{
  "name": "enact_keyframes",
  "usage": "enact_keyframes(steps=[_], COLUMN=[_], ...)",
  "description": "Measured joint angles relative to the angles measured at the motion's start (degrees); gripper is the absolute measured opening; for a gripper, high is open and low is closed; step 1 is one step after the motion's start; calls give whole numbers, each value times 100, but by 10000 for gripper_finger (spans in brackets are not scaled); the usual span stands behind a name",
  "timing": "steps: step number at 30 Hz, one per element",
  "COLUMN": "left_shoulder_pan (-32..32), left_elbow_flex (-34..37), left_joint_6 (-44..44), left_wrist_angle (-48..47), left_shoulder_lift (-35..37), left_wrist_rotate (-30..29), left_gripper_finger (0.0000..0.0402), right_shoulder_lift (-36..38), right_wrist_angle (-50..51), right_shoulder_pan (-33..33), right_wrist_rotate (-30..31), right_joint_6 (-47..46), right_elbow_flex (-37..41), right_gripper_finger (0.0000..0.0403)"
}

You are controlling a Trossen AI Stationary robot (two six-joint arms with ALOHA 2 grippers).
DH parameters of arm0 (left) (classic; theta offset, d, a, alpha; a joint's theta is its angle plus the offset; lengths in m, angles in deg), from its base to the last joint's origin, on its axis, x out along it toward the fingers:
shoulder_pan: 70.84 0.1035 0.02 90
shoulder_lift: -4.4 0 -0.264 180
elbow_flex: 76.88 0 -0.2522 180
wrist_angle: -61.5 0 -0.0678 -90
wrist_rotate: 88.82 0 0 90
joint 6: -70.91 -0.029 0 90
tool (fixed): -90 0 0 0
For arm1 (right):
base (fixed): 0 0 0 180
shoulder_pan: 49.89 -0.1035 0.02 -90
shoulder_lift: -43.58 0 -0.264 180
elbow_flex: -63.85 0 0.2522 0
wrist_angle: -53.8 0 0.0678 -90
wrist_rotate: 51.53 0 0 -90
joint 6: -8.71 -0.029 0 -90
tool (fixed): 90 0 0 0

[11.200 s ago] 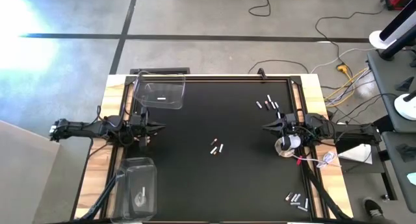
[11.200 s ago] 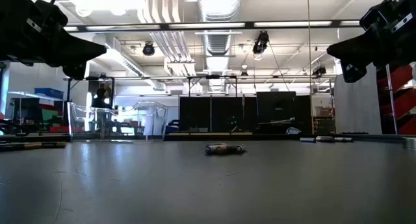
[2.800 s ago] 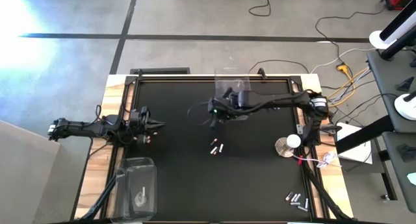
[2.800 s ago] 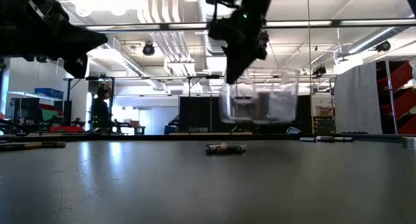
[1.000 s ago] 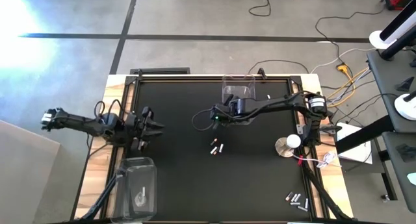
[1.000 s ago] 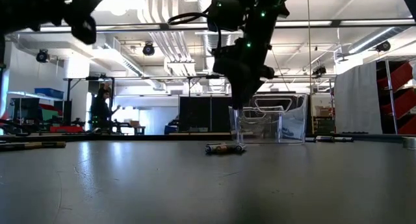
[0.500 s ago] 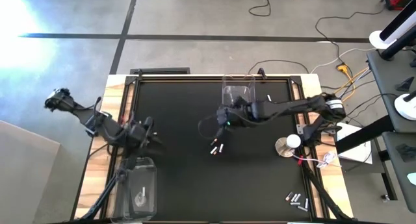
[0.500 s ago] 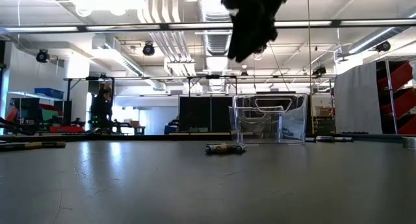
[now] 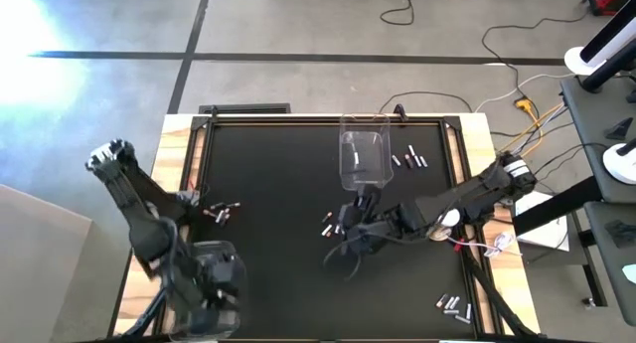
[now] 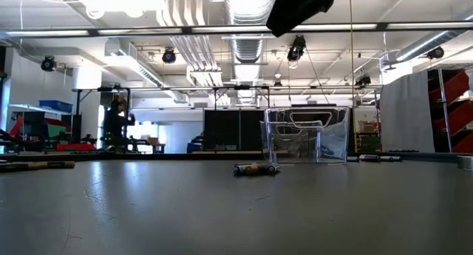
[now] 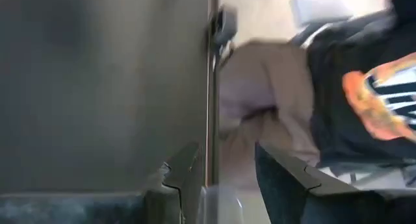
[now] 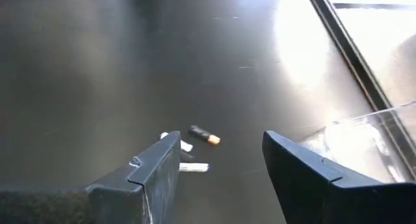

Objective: Sort batteries
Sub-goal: Move the bottom transparent bin to the top center of the table

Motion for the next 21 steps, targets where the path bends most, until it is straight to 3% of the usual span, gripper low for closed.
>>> enact_keyframes(steps=[12, 17, 21], left_shoulder_pan=[-286, -374, -427], left_elbow_flex=[-1362, -1802, -2123], left_joint_6=[1879, 2242, 2258], left_wrist_angle=[-839, -1282, -1291], left_shoulder_lift=[-1793, -2309, -2608], left_wrist_rotate=[1317, 1747, 1763], left_gripper_finger=[119, 119, 119], right_shoulder_lift=[-35, -45, -45], right_wrist_angle=[6, 3, 3], right_shoulder_pan=[-656, -978, -1206], right_wrist_rotate=[54, 272, 451], right_joint_6=[-395, -633, -725], right_elbow_flex=[0, 4, 4], right_gripper_finger=[210, 210, 210])
